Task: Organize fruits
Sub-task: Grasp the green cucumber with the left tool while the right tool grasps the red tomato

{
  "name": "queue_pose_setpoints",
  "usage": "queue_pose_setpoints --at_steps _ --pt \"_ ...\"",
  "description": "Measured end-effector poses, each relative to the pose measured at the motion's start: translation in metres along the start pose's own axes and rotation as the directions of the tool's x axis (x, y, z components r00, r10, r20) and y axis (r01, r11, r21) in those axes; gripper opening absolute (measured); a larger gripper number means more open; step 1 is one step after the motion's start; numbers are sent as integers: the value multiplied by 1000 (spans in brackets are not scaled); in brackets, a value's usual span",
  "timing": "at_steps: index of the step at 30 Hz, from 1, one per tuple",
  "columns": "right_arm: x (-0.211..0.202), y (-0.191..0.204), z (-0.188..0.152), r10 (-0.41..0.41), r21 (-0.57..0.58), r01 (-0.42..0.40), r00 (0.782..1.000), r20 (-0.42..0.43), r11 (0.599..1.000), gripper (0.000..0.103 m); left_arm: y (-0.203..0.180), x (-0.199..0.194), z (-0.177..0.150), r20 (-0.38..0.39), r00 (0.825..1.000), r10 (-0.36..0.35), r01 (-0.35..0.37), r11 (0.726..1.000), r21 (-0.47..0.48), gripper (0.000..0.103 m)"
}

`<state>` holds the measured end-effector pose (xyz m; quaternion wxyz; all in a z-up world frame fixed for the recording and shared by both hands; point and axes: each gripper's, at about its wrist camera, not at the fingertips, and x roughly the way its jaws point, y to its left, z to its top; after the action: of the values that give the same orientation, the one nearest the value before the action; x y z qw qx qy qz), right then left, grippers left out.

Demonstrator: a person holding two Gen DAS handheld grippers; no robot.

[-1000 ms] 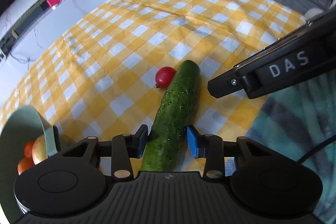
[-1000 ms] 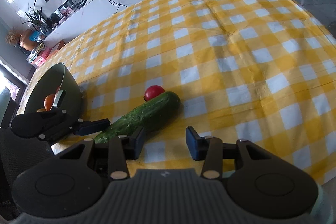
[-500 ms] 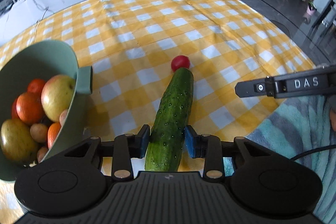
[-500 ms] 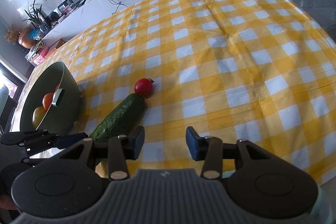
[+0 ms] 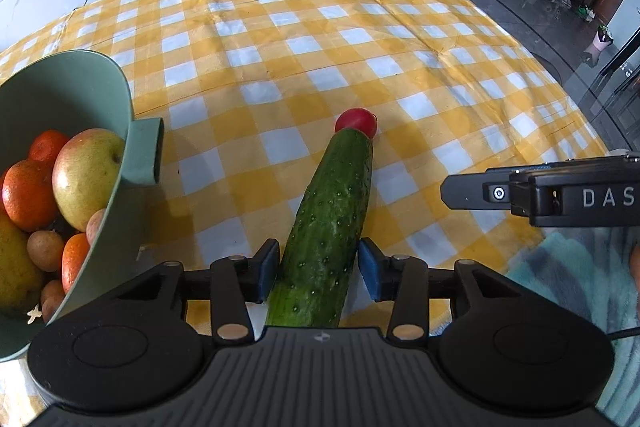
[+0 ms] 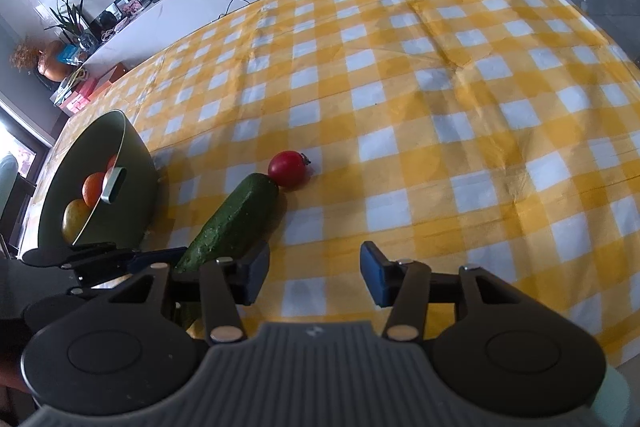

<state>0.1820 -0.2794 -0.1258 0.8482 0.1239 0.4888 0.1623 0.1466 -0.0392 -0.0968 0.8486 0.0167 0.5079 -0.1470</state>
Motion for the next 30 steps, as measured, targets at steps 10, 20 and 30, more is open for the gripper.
queue_pose_setpoints --at_steps 10,20,30 --pt "14 6 13 15 15 -16 999 43 1000 51 3 2 -4 20 1000 1 0 999 -48 44" --pt "29 13 27 27 8 -28 994 103 1000 50 36 -10 -4 70 997 40 -23 974 -224 43" --pt "56 31 35 -10 -79 16 997 74 997 45 36 0 -1 59 997 53 -36 968 -247 44"
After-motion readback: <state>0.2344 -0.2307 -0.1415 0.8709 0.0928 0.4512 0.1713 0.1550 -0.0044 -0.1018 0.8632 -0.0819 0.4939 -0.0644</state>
